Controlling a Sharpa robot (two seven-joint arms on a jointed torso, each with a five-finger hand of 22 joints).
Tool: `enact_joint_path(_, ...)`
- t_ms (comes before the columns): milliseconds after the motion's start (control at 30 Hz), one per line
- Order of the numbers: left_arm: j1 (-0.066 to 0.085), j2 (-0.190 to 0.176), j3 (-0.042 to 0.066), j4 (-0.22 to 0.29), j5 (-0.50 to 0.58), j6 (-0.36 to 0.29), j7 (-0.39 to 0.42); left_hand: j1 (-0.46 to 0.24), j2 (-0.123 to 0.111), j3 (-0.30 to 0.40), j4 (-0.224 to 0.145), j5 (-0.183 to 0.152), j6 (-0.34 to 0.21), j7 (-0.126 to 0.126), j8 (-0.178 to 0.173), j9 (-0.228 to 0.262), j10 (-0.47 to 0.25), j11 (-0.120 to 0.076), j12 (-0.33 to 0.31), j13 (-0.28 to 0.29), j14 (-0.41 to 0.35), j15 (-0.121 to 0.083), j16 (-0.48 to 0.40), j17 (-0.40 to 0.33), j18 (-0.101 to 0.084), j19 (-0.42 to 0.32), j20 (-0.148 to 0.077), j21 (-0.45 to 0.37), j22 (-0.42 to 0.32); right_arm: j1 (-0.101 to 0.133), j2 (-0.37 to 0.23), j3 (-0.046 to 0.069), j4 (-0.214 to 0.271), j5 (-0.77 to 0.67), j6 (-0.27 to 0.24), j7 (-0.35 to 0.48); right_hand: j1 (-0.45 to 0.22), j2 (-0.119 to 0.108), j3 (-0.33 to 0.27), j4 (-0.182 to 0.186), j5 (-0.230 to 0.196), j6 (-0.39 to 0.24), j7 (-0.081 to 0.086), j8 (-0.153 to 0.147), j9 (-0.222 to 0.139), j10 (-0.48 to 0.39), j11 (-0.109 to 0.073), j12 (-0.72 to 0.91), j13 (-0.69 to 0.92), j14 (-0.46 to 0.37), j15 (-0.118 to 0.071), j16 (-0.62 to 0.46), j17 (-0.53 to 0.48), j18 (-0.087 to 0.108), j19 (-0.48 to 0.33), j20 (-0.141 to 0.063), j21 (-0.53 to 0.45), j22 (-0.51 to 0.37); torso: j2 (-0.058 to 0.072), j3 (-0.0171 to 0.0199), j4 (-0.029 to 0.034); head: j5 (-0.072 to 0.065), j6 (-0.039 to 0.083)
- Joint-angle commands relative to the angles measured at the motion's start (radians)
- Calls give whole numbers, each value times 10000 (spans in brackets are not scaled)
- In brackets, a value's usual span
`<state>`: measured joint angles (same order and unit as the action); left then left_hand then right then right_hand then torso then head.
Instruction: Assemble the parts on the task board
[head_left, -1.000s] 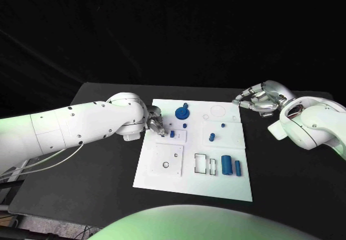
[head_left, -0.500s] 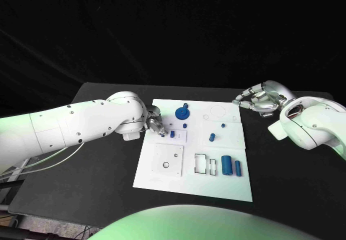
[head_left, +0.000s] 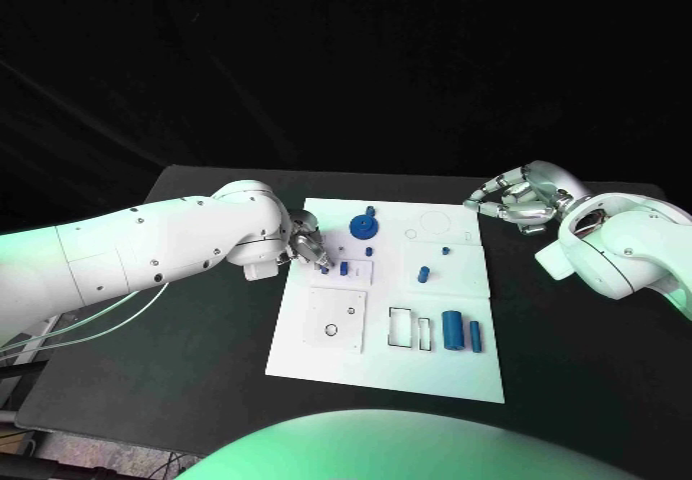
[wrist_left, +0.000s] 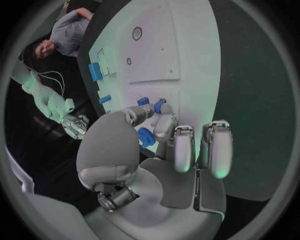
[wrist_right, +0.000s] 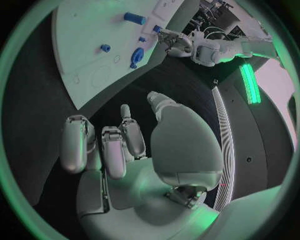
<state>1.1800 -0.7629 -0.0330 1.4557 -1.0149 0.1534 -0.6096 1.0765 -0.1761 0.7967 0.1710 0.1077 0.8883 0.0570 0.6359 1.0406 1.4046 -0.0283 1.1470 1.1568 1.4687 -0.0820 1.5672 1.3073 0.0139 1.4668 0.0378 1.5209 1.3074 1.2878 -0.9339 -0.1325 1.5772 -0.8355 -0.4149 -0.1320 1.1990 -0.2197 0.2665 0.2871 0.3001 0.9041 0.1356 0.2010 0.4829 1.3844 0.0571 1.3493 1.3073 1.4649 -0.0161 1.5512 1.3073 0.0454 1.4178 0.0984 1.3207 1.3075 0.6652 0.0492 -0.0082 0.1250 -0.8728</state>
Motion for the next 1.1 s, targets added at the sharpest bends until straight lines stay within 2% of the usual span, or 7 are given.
enact_joint_path(33,-109,-4,-99,-169,-81,269,-398,172,268,1477,-1420,-50,-171,-150,-167,9,-87,-13,2,9,1021,24,36,2634,1,702,-27,-49,2429,-6,3,0,12,-70,147,12,-17,99,-55,-16,61,-60,-23,40,15,-61,-20,-40,205,862,57,-69,2026,180,-69,7,-34,1392,-1,-1,2,-4,2)
enact_joint_path(367,-99,27,-98,-259,-261,495,-485,170,273,1488,-1429,-52,-166,-151,-159,16,-89,-13,2,8,1021,23,36,2634,2,699,-27,-55,2427,-6,0,0,13,-76,150,7,-17,99,-55,-16,61,-60,-23,40,15,-61,-20,-40,205,862,57,-69,2026,180,-69,7,-34,1392,-4,-8,5,-8,2)
enact_joint_path(633,-92,30,-97,-290,-240,508,-408,182,285,1607,-1579,105,-133,-154,-93,86,-83,-20,30,28,1021,19,36,2634,-1,708,-25,-44,2435,-6,5,0,9,-78,148,7,-17,99,-55,-16,61,-60,-23,40,15,-61,-20,-40,205,862,57,-69,2026,180,-69,7,-34,1392,1,-12,6,-4,2)
enact_joint_path(833,-56,-35,-44,-233,-15,526,-307,200,297,1650,-1632,107,-129,-149,-63,122,-82,-22,33,29,1021,16,36,2634,-1,710,-27,-42,2437,-6,7,0,2,-78,145,9,-17,99,-55,-16,61,-60,-23,40,15,-61,-20,-40,205,862,57,-69,2026,180,-69,7,-34,1392,0,-10,8,-2,2)
enact_joint_path(933,15,-84,0,-182,162,587,-275,206,300,1668,-1652,96,-130,-146,-50,138,-81,-23,37,32,1021,15,36,2634,-2,712,-28,-39,2439,-6,8,0,1,-79,140,9,-17,99,-55,-16,61,-60,-23,40,15,-61,-20,-40,205,862,57,-69,2026,180,-69,7,-34,1392,-2,-6,8,5,2)
enact_joint_path(1100,247,-164,39,-114,532,800,-247,209,301,1676,-1662,92,-132,-145,-45,146,-83,-24,35,30,1021,14,36,2634,-1,711,-29,-41,2438,-6,13,0,-3,-82,136,8,-17,99,-55,-16,61,-60,-23,40,15,-61,-20,-40,205,862,57,-69,2026,180,-69,7,-34,1392,-10,-4,4,20,2)
